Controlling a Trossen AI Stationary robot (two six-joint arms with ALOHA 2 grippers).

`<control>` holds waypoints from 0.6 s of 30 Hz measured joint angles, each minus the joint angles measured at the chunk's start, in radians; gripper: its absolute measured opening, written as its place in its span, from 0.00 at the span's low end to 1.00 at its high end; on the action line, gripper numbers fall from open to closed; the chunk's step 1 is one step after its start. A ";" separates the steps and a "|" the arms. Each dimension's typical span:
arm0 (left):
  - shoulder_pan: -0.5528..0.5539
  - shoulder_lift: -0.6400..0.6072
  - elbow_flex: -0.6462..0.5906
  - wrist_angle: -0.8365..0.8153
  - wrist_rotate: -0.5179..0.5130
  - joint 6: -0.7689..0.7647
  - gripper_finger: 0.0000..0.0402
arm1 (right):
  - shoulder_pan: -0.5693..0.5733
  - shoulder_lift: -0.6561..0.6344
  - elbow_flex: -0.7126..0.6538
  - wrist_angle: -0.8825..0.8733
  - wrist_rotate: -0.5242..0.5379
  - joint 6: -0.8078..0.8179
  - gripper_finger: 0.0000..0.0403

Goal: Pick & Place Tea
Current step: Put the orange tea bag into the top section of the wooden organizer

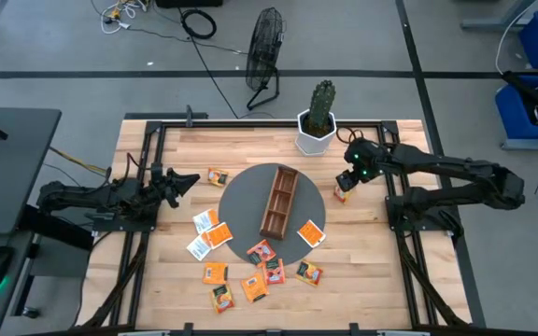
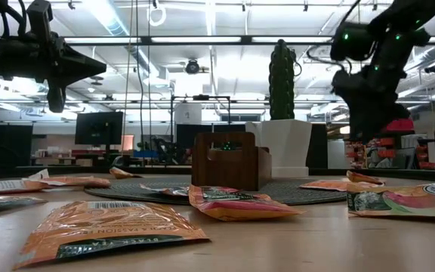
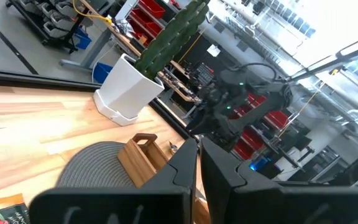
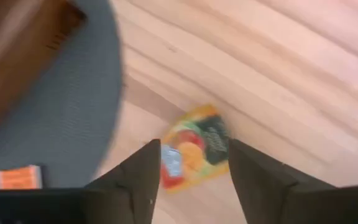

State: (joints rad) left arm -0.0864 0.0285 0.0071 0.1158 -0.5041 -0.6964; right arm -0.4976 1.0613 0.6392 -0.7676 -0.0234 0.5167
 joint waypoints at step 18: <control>0.000 0.000 0.000 0.000 0.000 0.000 0.06 | -0.083 0.291 -0.004 0.085 0.004 -0.269 0.49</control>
State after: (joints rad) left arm -0.0864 0.0288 0.0071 0.1154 -0.5044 -0.6964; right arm -0.5808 1.3525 0.6350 -0.6824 -0.0196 0.2478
